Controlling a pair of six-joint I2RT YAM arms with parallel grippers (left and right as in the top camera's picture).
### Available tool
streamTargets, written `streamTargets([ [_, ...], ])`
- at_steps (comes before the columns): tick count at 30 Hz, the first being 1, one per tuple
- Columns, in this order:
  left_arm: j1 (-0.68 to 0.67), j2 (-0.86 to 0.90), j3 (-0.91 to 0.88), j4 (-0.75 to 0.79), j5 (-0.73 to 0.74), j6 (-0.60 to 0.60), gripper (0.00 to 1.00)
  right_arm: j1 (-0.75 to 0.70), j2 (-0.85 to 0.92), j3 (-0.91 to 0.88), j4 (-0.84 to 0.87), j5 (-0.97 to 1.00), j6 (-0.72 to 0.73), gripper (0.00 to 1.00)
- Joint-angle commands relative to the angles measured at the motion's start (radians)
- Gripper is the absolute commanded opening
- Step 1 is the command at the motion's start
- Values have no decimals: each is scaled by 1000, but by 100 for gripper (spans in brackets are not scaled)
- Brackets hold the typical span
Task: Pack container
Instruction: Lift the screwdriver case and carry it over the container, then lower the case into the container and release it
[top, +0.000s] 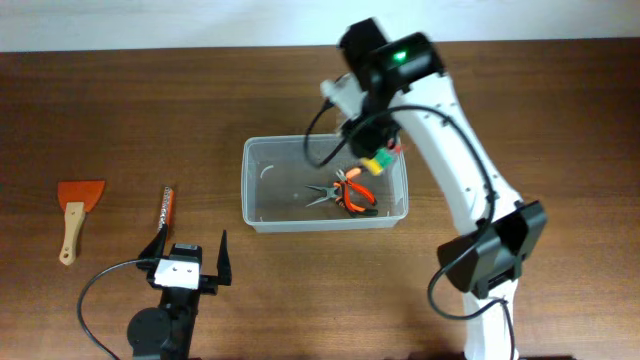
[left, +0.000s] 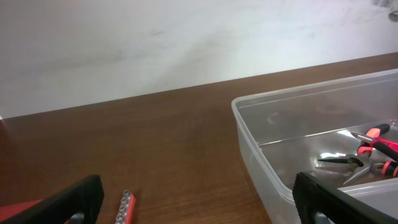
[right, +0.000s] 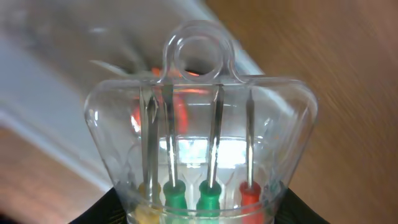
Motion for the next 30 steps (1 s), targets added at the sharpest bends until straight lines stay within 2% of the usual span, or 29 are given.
streamTargets([
  [1, 5, -5, -7, 3, 7, -6, 99, 39, -31, 21, -11, -83, -120, 40],
  [9, 5, -5, -7, 3, 7, -6, 99, 50, -30, -42, 13, -88, -155, 40],
  [21, 5, -5, -7, 3, 7, -6, 99, 50, -30, -318, 164, -87, -177, 41],
  [30, 5, -5, -7, 3, 7, -6, 99, 50, -27, -420, 241, -87, -177, 41],
])
